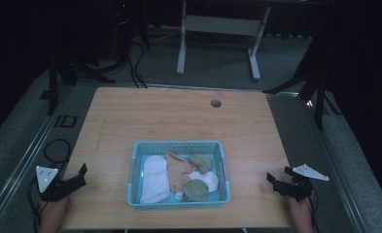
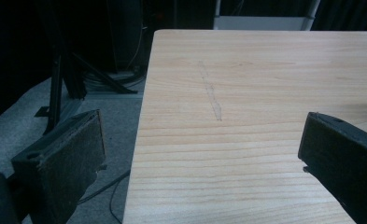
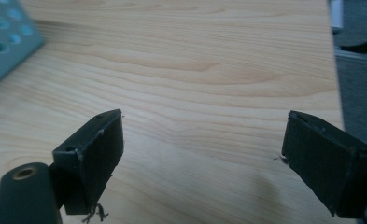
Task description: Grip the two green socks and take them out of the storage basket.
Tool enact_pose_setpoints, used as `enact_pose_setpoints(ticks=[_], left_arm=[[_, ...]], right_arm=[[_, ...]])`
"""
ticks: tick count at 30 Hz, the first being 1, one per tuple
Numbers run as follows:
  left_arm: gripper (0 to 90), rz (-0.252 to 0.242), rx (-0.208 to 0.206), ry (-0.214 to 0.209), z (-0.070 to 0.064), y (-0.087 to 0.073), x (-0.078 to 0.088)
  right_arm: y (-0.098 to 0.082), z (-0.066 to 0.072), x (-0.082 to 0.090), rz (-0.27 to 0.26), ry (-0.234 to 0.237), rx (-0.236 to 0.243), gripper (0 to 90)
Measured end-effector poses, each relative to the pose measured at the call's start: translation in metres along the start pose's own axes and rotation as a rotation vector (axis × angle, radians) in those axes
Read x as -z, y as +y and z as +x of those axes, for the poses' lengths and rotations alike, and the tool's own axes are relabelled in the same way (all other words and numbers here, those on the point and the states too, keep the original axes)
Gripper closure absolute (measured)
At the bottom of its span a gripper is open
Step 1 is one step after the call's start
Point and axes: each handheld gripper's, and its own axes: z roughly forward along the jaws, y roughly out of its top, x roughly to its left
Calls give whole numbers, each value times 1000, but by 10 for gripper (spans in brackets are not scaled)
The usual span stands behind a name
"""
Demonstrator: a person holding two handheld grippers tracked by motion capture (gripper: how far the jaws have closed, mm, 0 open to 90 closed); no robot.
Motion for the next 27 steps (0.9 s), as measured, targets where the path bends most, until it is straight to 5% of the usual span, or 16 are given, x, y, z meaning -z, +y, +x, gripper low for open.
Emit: enact_pose_setpoints(ticks=[6, 16, 23, 27], left_arm=[[3, 1, -1, 0, 0, 0, 0], [3, 0, 0, 0, 0, 0, 0], [3, 1, 1, 0, 0, 0, 0], [3, 0, 0, 1, 0, 0, 0]], right_arm=[[1, -1, 0, 2, 118, 53, 126], [7, 2, -4, 152, 330, 206, 130], [15, 2, 1, 225, 369, 240, 126], [20, 9, 5, 290, 357, 318, 122]])
